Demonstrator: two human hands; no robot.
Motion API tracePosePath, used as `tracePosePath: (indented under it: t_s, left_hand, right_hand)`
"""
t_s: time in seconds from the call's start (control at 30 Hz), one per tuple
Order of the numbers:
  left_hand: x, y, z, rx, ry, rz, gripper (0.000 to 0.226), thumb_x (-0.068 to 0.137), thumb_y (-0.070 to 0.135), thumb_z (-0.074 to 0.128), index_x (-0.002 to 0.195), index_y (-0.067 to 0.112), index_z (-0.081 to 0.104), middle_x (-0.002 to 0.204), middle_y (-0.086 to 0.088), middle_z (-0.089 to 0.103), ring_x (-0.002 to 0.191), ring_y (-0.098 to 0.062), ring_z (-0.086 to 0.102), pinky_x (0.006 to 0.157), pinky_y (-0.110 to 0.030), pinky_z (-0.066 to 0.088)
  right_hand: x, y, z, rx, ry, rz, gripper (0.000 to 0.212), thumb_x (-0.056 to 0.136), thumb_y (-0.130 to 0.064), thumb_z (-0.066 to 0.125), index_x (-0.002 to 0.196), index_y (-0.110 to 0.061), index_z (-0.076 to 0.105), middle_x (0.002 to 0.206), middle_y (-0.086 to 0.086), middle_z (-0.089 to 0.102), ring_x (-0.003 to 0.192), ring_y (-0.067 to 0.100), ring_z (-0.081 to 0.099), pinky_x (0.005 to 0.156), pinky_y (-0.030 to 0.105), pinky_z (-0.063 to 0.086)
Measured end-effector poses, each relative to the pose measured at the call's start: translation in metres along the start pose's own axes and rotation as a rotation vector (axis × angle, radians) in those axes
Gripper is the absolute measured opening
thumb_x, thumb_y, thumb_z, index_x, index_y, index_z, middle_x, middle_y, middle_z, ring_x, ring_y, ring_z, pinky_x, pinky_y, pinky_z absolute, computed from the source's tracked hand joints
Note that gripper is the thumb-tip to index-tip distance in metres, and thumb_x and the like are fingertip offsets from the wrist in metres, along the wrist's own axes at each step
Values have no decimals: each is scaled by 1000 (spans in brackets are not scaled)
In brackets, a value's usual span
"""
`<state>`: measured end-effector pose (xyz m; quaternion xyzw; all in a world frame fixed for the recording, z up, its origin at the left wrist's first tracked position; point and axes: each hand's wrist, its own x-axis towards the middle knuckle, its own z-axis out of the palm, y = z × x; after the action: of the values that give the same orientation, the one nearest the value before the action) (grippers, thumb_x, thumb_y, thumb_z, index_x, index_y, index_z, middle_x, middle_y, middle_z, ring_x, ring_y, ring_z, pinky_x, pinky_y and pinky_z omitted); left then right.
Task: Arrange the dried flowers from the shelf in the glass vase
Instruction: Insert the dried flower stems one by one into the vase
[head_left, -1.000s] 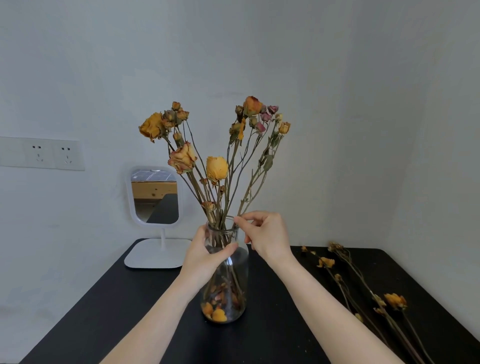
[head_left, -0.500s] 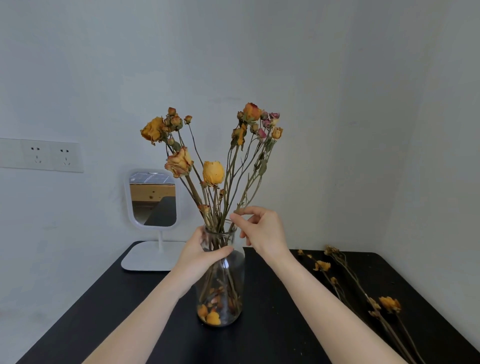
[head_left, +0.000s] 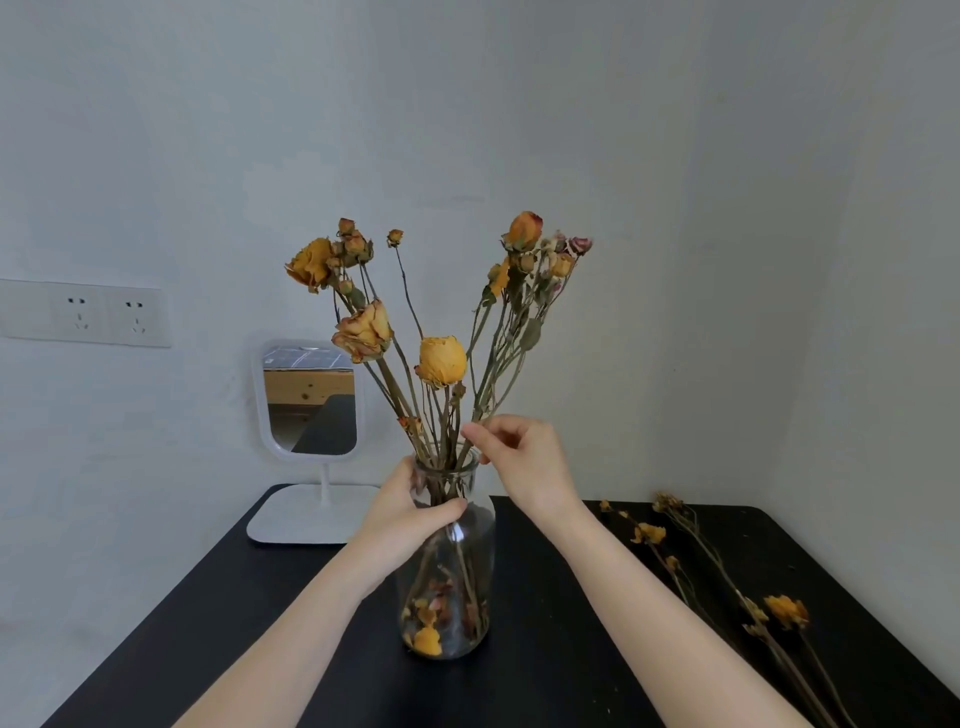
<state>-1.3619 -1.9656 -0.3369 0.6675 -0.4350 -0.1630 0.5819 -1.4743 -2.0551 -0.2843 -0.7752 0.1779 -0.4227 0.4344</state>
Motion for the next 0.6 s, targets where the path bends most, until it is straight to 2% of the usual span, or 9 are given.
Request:
tracePosePath:
  t_s: [0.07,0.17,0.27,0.33,0.37,0.43,0.5,0.53,0.6]
  left_hand:
    - [1,0,0,-9,-3,-1,50,75,22,73,111,38,43,112,16,57,105,-2,53,78,-15,41]
    - [2,-1,-1,-12,-22,11,49,76,21,73,108,43,43,110,19,56,105,-1,53,75,-12,40]
    - [1,2,-1,6,-36,-2,53,77,20,72,116,35,40,110,22,53,110,-4,51,76,-10,38]
    - [-5,4,0,26,1,-2,59,77,23,73,122,33,38,116,21,48,113,-3,45,86,-13,37]
    - [-11,3,1,34,49,1,62,76,25,74,125,32,37,119,20,45,114,-2,41,92,-17,34]
    - [-30,-3,6,48,228,22,63,75,28,74,126,31,38,120,19,42,115,-1,38,96,-23,32]
    - [-56,-11,12,87,463,75,50,76,24,73,117,28,44,113,18,44,112,-6,42,93,-23,34]
    - [-69,-15,17,106,529,113,41,76,20,72,108,28,46,106,17,45,106,-9,46,88,-19,35]
    - [-91,-19,31,143,483,188,36,75,10,71,92,32,47,94,12,47,92,-7,48,76,-13,38]
  right_hand:
    - [0,1,-2,-2,4,-8,30,87,-27,64,57,-30,57,48,-11,50,49,-6,49,58,0,39]
    - [-2,4,-4,-28,-11,7,14,86,-27,64,74,-21,68,54,-10,52,50,-5,49,56,2,39]
    - [-6,7,-7,-28,-7,33,10,85,-28,65,88,-19,70,59,-6,54,57,1,50,57,4,41]
    - [-9,9,-10,-24,-4,38,7,85,-28,65,89,-23,68,61,-4,55,60,4,52,56,6,41]
    - [-11,9,-13,-28,-5,40,6,85,-28,64,89,-24,67,61,-4,55,60,3,53,57,7,41]
    - [-15,13,-21,-46,-6,49,5,86,-28,63,89,-26,66,61,-4,55,59,1,54,60,8,42]
    - [-20,19,-33,-72,7,80,4,86,-29,63,89,-26,65,63,-3,56,58,0,54,64,12,42]
    - [-23,23,-40,-84,15,102,4,87,-29,62,90,-27,64,63,-3,56,57,0,54,64,13,43]
    - [-31,33,-58,-111,34,162,4,87,-30,62,91,-28,63,64,-5,57,53,-2,53,59,12,42]
